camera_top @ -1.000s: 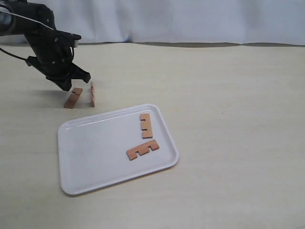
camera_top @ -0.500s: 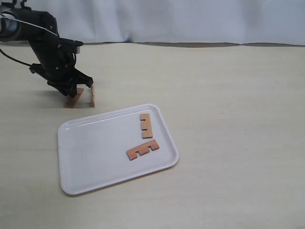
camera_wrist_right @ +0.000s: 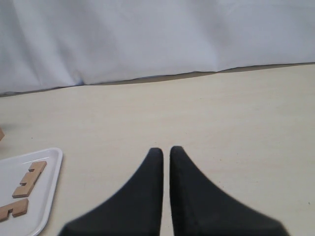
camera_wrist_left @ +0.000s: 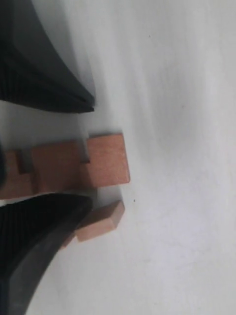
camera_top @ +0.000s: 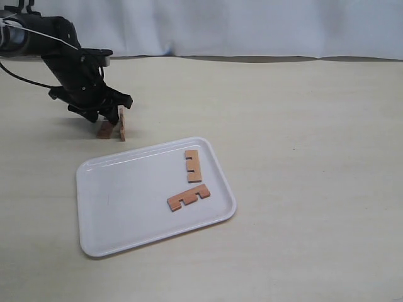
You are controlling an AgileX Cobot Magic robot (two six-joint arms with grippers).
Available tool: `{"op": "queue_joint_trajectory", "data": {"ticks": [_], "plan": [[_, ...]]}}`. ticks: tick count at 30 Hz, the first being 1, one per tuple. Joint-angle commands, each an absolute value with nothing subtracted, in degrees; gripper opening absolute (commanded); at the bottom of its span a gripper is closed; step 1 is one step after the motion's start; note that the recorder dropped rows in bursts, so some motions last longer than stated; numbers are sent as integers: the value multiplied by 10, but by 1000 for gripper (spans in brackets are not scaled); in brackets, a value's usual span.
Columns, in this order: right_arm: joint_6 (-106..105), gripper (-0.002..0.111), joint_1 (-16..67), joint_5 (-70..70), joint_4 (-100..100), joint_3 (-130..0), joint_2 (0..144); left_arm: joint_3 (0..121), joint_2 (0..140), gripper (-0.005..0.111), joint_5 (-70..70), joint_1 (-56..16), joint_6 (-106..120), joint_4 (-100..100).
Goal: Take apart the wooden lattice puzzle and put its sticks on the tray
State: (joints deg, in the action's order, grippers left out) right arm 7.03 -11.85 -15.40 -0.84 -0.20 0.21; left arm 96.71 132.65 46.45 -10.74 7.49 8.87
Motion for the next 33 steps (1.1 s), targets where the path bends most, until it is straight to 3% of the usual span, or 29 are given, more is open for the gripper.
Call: {"op": "queue_joint_trajectory", "data": {"ticks": [1, 15, 25, 28, 33], "plan": [[70, 5, -119, -149, -8, 0, 0, 968, 1327, 49, 460, -107, 72, 101], [70, 5, -119, -149, -8, 0, 0, 968, 1356, 48, 524, -107, 76, 54], [70, 5, -119, -149, -8, 0, 0, 968, 1356, 6, 548, -107, 71, 7], [70, 5, -119, -149, -8, 0, 0, 968, 1356, 0, 563, -107, 71, 7], [70, 5, -119, -149, -8, 0, 0, 968, 1356, 0, 575, -107, 74, 6]]}}
